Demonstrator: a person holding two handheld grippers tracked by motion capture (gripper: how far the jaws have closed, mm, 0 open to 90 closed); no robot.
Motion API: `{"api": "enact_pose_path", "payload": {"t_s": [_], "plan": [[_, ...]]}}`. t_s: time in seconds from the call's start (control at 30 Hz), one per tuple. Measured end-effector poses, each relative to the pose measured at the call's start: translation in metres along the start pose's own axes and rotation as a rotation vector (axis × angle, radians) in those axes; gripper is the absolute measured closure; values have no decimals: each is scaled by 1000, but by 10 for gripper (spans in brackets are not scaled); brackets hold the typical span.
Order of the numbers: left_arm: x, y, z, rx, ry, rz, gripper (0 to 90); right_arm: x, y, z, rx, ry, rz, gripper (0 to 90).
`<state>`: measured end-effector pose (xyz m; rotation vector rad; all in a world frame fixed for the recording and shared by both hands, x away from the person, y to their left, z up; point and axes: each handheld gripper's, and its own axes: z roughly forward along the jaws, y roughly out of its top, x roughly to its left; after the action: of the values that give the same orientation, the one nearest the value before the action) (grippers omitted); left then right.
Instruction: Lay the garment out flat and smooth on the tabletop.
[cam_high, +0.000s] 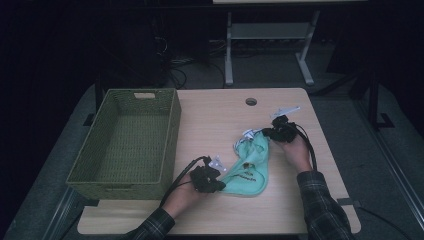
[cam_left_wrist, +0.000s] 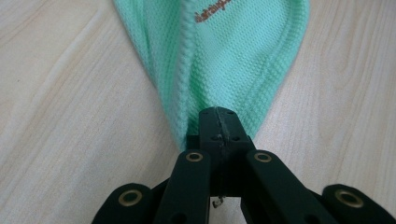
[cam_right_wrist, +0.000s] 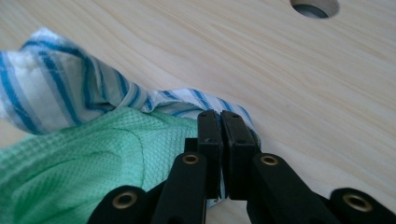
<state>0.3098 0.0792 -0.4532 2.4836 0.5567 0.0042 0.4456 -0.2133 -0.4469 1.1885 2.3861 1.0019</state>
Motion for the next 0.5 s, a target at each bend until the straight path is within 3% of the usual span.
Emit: {"api": "enact_pose_path", "payload": {"t_s": [0.13, 0.23, 0.33, 0.5], "plan": [[0, 0, 0, 0, 1, 0, 896, -7, -7, 6, 16, -9, 40, 870], [0, 0, 0, 0, 1, 1, 896, -6, -12, 9, 7, 12, 54, 837], [0, 0, 0, -5, 0, -3, 895, -3, -13, 2, -22, 24, 53, 736], [-1, 0, 0, 0, 2, -2, 894, 4, -15, -15, -52, 38, 34, 717]]}}
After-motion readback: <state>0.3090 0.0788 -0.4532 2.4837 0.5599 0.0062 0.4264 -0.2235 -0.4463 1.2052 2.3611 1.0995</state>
